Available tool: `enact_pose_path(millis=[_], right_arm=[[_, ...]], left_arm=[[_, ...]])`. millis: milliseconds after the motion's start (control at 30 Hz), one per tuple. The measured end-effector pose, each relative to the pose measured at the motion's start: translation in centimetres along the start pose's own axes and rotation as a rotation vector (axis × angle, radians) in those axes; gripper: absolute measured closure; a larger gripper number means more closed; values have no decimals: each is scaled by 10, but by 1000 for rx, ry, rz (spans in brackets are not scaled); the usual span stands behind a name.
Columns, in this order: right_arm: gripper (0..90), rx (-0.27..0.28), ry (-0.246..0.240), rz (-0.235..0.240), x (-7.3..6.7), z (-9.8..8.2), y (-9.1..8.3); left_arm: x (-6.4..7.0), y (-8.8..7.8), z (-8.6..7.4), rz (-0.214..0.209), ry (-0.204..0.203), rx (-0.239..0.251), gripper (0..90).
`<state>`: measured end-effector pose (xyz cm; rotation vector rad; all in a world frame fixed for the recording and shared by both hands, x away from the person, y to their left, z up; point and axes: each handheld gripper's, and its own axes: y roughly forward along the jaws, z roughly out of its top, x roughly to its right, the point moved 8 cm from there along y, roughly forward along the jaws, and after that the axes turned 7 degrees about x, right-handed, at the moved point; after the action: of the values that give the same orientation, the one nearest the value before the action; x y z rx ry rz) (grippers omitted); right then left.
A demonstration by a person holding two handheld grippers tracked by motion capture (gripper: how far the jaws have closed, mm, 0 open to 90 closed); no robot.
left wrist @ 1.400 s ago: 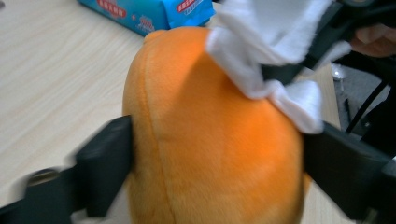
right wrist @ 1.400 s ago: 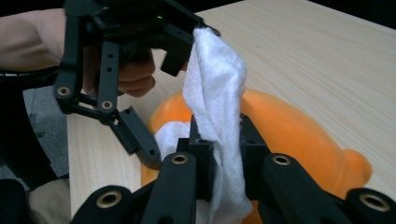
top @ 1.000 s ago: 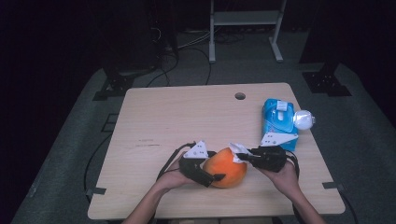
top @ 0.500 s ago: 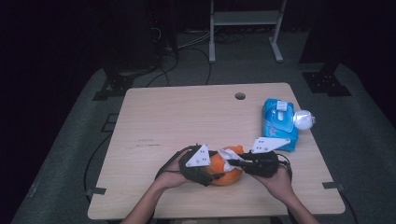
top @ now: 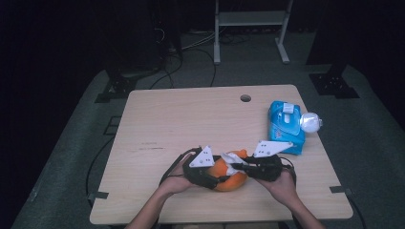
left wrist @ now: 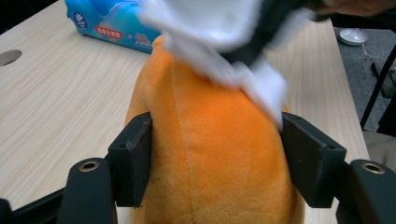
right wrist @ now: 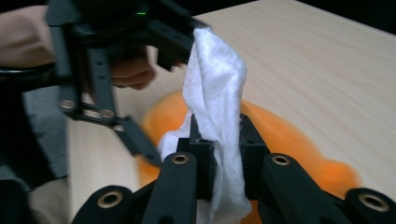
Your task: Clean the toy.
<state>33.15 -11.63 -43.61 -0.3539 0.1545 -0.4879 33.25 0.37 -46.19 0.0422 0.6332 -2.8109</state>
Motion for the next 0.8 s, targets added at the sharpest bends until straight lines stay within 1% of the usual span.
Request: enact_pose_path(millis=[33,100,133,167,200,233,267,300,367,400,433,500,533,567,600,633,667,733,767,800], right_arm=[[796,5,14,-13,6,-1,-2],[796,10,43,-39,19,-5,-8],[796,9,58,-43,23,-7,-10],[796,11,77,-35,26,-9,-11],[796,9,85,-34,26,-10,-11],[796,6,79,-35,26,-11,-10],[796,-1,75,-36,25,-12,-9],[796,-7,71,-35,23,-12,-8],[797,-10,63,-29,22,-12,-8],[797,-12,65,-23,20,-13,-8],[797,-13,63,-21,18,-13,-8],[797,-17,53,-18,14,-12,-7],[798,-22,47,-18,12,-12,-7],[798,-25,35,-19,10,-12,-6],[798,-29,30,-23,9,-11,-5],[798,-32,27,-22,8,-11,-5],[798,-32,34,-17,8,-11,-4],[798,-23,26,-30,5,-8,-4],[798,-13,20,-18,0,-5,-3],[797,-6,14,-2,-5,-3,-2]], left_arm=[[-1,-1,0,-3,-11,6,322],[-2,-2,-1,-10,-20,9,315],[-2,-2,-1,-20,-34,9,296],[-1,-1,0,-31,-56,8,254],[-1,0,1,-28,-67,4,206],[-1,0,1,-23,-71,-3,181],[0,1,1,-17,-59,-7,180],[-1,0,0,-8,-35,-13,202],[-4,-3,-1,-8,-39,-14,239],[-7,-5,-1,-4,-32,-17,249],[-9,-6,-2,0,-39,-17,250],[-13,-9,-5,6,-65,-25,241],[-15,-9,-6,13,-82,-28,220],[-16,-10,-7,19,-106,-37,188],[-15,-9,-7,11,-132,-38,162],[-13,-8,-6,4,-141,-39,139],[-11,-6,-5,5,-127,-38,135],[-8,-4,-3,-3,-109,-31,167],[-7,-4,-2,-3,-88,-28,197],[-7,-3,-2,-3,-83,-21,228]])
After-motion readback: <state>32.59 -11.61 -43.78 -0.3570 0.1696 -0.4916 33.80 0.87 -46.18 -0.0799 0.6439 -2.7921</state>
